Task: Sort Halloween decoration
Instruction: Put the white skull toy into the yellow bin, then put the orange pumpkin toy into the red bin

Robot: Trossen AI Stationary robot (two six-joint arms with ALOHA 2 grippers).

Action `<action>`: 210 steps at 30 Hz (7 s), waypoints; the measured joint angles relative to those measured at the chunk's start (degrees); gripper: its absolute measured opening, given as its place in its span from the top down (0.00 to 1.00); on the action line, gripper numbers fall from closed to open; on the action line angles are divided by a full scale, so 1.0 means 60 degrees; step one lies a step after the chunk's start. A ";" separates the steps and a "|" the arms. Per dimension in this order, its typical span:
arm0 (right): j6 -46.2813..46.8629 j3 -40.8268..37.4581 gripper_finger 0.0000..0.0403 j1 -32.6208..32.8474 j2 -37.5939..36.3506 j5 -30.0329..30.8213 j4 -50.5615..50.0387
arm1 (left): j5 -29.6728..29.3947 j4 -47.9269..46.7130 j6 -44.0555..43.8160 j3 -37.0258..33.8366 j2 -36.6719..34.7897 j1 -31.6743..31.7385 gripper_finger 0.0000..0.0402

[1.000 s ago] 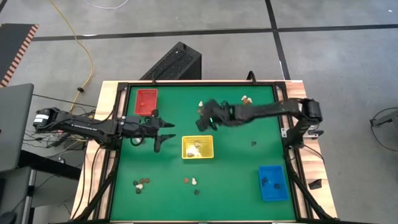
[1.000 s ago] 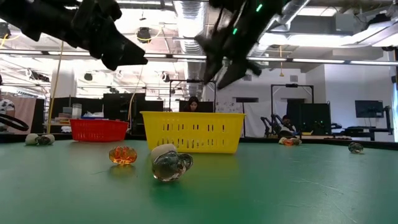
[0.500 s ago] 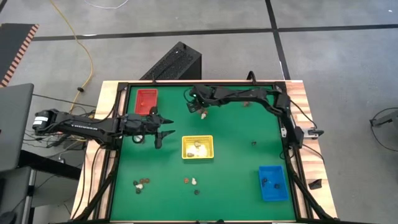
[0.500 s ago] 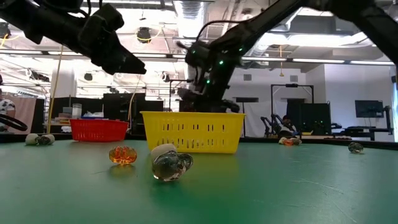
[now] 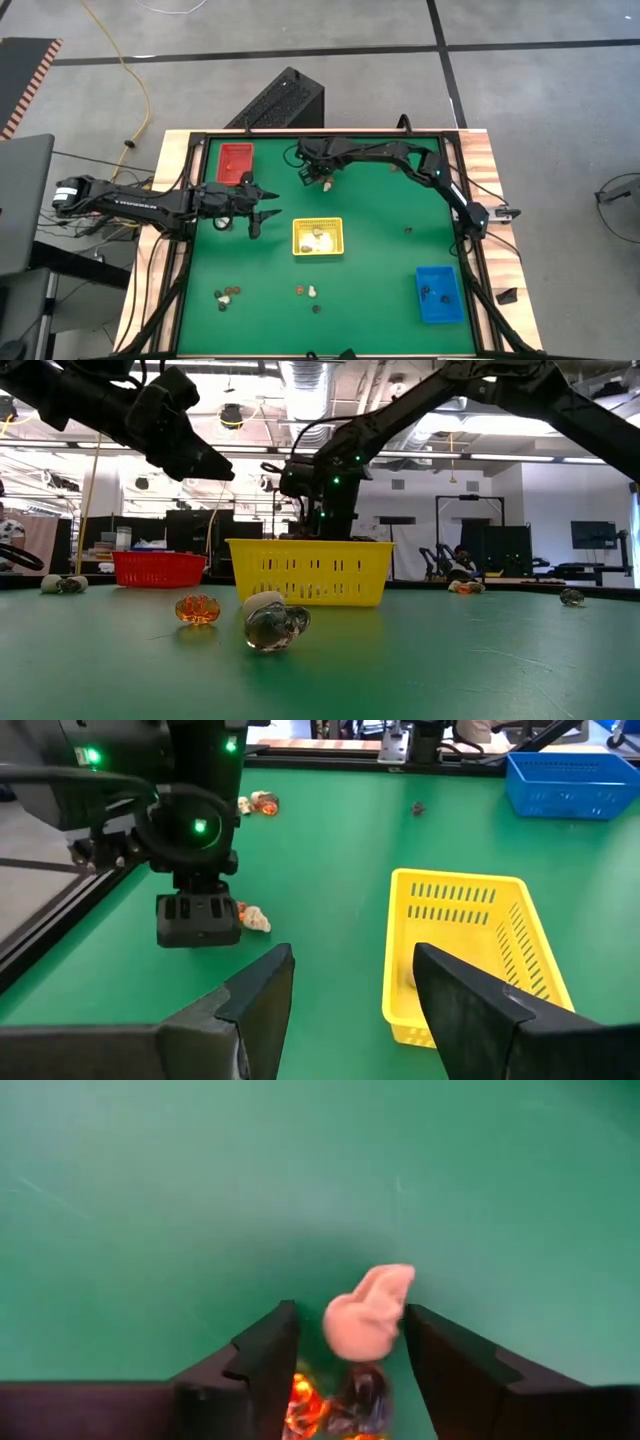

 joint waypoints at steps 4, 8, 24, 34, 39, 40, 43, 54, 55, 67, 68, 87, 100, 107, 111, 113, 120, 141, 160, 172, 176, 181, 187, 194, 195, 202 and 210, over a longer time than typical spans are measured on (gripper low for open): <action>-0.0151 0.0000 0.60 0.0041 0.0004 0.0000 0.0008 | -0.0004 0.0000 -0.0005 0.0000 0.0000 0.0000 0.51; -0.0353 0.0000 0.70 0.0022 0.0004 0.0017 0.0090 | -0.0003 -0.0004 -0.0076 0.0000 0.0000 0.0000 0.51; -0.1255 -0.0022 0.69 0.0379 -0.1818 -0.0432 -0.0660 | -0.0004 -0.0155 -0.0076 0.0000 -0.0050 0.0000 0.51; -0.1284 -0.1061 0.67 0.3593 -0.3758 -0.0948 -0.0853 | 0.0000 -0.0993 -0.0227 0.0000 -0.0608 -0.0015 0.51; -0.0254 -0.2056 0.67 0.4895 -0.3750 0.0254 0.0224 | 0.0055 -0.0992 -0.0595 -0.0004 -0.0645 -0.0015 0.51; -0.0019 -0.2229 0.67 0.4986 -0.3748 0.0379 0.0349 | 0.0132 -0.1046 -0.0682 -0.0004 -0.0645 -0.0015 0.51; 0.0648 -0.2684 0.67 0.5100 -0.3752 0.0728 0.0667 | 0.0379 -0.1568 -0.0817 -0.0004 -0.0641 -0.0015 0.51; 0.0958 -0.2710 0.64 0.5102 -0.3592 0.1045 0.0299 | 0.0441 -0.2185 -0.0780 -0.0004 -0.0641 -0.0015 0.51; 0.0955 -0.2710 0.62 0.5102 -0.3595 0.1045 0.0267 | 0.0441 -0.2182 -0.0718 -0.0004 -0.0641 -0.0015 0.51; 0.0843 -0.2714 0.39 0.5094 -0.3776 0.0730 -0.1466 | 0.0426 -0.2186 -0.0576 -0.0004 -0.0641 -0.0015 0.51; 0.0803 -0.2714 0.39 0.5042 -0.3859 0.0903 -0.1824 | 0.0426 -0.2186 -0.0576 -0.0004 -0.0641 -0.0015 0.51; -0.0435 -0.4695 0.41 -0.0734 -0.4375 0.0306 -0.3683 | 0.0492 -0.2280 -0.0974 -0.0004 -0.0641 -0.0015 0.51; -0.1613 -0.5577 0.41 -0.3135 -0.4364 -0.0857 -0.2095 | 0.0438 -0.2488 -0.0983 0.0000 -0.0637 -0.0015 0.51; -0.1584 -0.5574 0.41 -0.3391 -0.4344 -0.0944 -0.2176 | 0.0434 -0.2528 -0.0998 0.0000 -0.0637 -0.0015 0.51; -0.1442 -0.5574 0.41 -0.3422 -0.4068 -0.0991 -0.2158 | 0.0433 -0.2541 -0.1016 0.0000 -0.0637 -0.0015 0.51; -0.1435 -0.5574 0.41 -0.3418 -0.3916 -0.0985 -0.2171 | 0.0434 -0.2546 -0.1034 0.0000 -0.0637 -0.0015 0.51; -0.1451 -0.5574 0.41 -0.3411 -0.3621 -0.0987 -0.2223 | 0.0444 -0.2550 -0.1089 0.0000 -0.0637 -0.0018 0.51; -0.2236 -0.5552 0.72 -0.3003 -0.3643 -0.2368 -0.1151 | 0.0455 -0.2550 -0.1086 0.0000 -0.0637 -0.0022 0.51; -0.2411 -0.2625 0.72 -0.0047 -0.3588 -0.2785 0.0437 | 0.0459 -0.2543 -0.1049 0.0000 -0.0637 -0.0022 0.51; -0.2635 -0.2672 0.68 0.0342 -0.3608 -0.1406 0.0101 | 0.0535 -0.2546 -0.1144 0.0000 -0.0637 -0.0022 0.51; -0.2612 -0.3185 0.60 0.0078 -0.3603 -0.1406 0.0424 | 0.0535 -0.2543 -0.1151 0.0000 -0.0637 -0.0022 0.51; -0.2404 -0.3790 0.51 -0.0153 -0.3590 -0.1417 0.0935 | 0.0518 -0.2543 -0.1155 0.0000 -0.0638 -0.0022 0.51; -0.2224 -0.4474 0.49 -0.0136 -0.3599 -0.1421 0.1828 | 0.0510 -0.2539 -0.1155 0.0000 -0.0640 -0.0022 0.51; -0.1970 -0.4867 0.49 -0.0051 -0.3374 -0.1409 0.2519 | 0.0492 -0.2535 -0.1155 0.0000 -0.0637 -0.0022 0.51; -0.1970 -0.4867 0.49 -0.0029 -0.3274 -0.1261 0.2479 | 0.0492 -0.2530 -0.1155 0.0000 -0.0637 -0.0022 0.51; -0.1963 -0.4816 0.49 0.0093 -0.2721 -0.0994 0.2778 | 0.0492 -0.2514 -0.1155 0.0000 -0.0637 -0.0022 0.51; -0.1904 -0.4819 0.51 0.0340 -0.2754 -0.0742 0.2674 | 0.0488 -0.2539 -0.0980 0.0000 -0.0637 -0.0022 0.51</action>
